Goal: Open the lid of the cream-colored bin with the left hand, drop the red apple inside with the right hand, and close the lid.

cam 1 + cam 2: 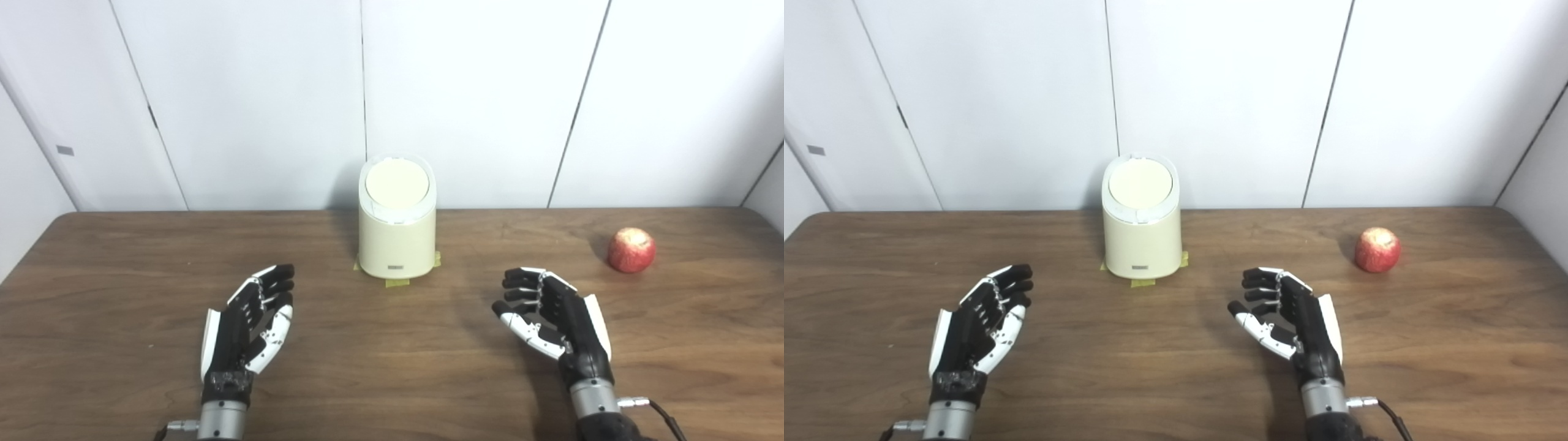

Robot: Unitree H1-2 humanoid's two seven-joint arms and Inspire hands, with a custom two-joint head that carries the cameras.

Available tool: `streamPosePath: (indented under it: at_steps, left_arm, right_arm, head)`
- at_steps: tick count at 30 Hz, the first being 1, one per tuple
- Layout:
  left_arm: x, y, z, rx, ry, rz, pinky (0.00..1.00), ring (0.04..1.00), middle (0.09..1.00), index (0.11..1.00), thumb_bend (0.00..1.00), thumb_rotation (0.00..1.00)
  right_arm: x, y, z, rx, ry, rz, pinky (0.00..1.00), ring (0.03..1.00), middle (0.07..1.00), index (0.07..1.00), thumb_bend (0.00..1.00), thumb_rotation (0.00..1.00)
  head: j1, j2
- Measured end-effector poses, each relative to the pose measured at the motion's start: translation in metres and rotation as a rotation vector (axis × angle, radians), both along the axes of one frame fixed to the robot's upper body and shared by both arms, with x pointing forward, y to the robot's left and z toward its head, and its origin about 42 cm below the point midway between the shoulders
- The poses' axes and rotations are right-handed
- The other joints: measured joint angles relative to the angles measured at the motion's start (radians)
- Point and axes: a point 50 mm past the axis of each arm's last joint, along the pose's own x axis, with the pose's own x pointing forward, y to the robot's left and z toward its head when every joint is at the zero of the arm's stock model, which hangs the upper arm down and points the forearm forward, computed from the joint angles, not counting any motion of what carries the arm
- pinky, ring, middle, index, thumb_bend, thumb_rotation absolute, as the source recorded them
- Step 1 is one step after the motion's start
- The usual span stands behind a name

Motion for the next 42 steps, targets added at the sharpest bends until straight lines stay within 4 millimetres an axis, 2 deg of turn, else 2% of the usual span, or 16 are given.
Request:
streamPosePath:
  at_steps: [6, 11, 18, 21, 23, 26, 27, 31, 35, 38, 40, 42]
  left_arm:
    - [0.000, 0.000, 0.000, 0.001, 0.000, 0.001, 0.69, 0.757, 0.770, 0.742, 0.24, 0.33]
    - [0.000, 0.000, 0.000, 0.000, 0.000, 0.001, 0.68, 0.757, 0.772, 0.743, 0.24, 0.29]
    - [0.000, 0.001, 0.000, 0.002, 0.000, 0.002, 0.69, 0.761, 0.777, 0.747, 0.25, 0.32]
    - [0.000, 0.001, 0.000, 0.003, 0.004, -0.002, 0.71, 0.782, 0.798, 0.779, 0.28, 0.44]
    - [0.001, 0.002, 0.000, 0.010, 0.032, 0.002, 0.73, 0.804, 0.825, 0.807, 0.37, 0.56]
    - [0.004, 0.005, 0.004, 0.054, 0.076, 0.017, 0.73, 0.821, 0.849, 0.836, 0.47, 0.67]
    - [0.006, 0.007, 0.008, 0.073, 0.085, 0.023, 0.73, 0.828, 0.855, 0.843, 0.51, 0.71]
    - [0.026, 0.009, 0.039, 0.128, 0.034, 0.040, 0.80, 0.869, 0.878, 0.862, 0.62, 0.74]
    - [0.055, 0.002, 0.071, 0.150, 0.006, 0.038, 0.90, 0.932, 0.924, 0.915, 0.72, 0.77]
    - [0.071, -0.007, 0.096, 0.160, -0.021, 0.022, 0.94, 0.967, 0.961, 0.958, 0.75, 0.78]
    - [0.084, -0.015, 0.113, 0.187, -0.021, 0.017, 0.95, 0.983, 0.983, 0.977, 0.79, 0.78]
    - [0.094, -0.022, 0.129, 0.222, -0.030, 0.013, 0.89, 0.961, 0.980, 0.974, 0.84, 0.75]
  right_arm:
    - [0.000, 0.000, 0.000, 0.002, 0.000, 0.000, 0.49, 0.601, 0.632, 0.613, 0.34, 0.17]
    - [0.000, 0.000, 0.000, 0.003, 0.000, 0.000, 0.49, 0.605, 0.635, 0.616, 0.34, 0.17]
    - [0.000, 0.001, 0.000, -0.003, 0.000, 0.001, 0.49, 0.607, 0.636, 0.616, 0.33, 0.17]
    - [0.001, 0.002, -0.001, 0.002, 0.003, 0.003, 0.50, 0.612, 0.640, 0.619, 0.34, 0.17]
    - [0.002, 0.004, 0.000, 0.006, 0.000, 0.004, 0.51, 0.618, 0.643, 0.621, 0.34, 0.18]
    - [0.003, 0.004, 0.001, 0.007, -0.004, 0.005, 0.51, 0.613, 0.641, 0.618, 0.34, 0.18]
    - [0.004, 0.005, 0.001, 0.008, -0.003, 0.006, 0.51, 0.611, 0.640, 0.617, 0.34, 0.19]
    - [0.007, 0.006, -0.002, 0.008, 0.006, 0.006, 0.50, 0.609, 0.638, 0.619, 0.35, 0.19]
    - [0.007, 0.008, -0.005, 0.014, 0.016, 0.005, 0.51, 0.612, 0.638, 0.621, 0.34, 0.18]
    - [0.007, 0.009, -0.005, 0.017, 0.016, 0.005, 0.51, 0.613, 0.638, 0.621, 0.34, 0.17]
    - [0.006, 0.009, -0.005, 0.017, 0.017, 0.005, 0.51, 0.611, 0.637, 0.620, 0.34, 0.17]
    - [0.006, 0.009, -0.004, 0.017, 0.016, 0.005, 0.51, 0.612, 0.638, 0.622, 0.35, 0.19]
  head:
    - [0.002, -0.002]
    - [0.002, -0.002]
    - [-0.003, -0.003]
    - [-0.006, -0.003]
    - [-0.005, -0.003]
    - [-0.009, -0.006]
    - [-0.008, -0.009]
    - [-0.006, -0.014]
    - [-0.005, -0.011]
    - [-0.002, -0.008]
    - [0.000, -0.009]
    - [0.000, -0.008]
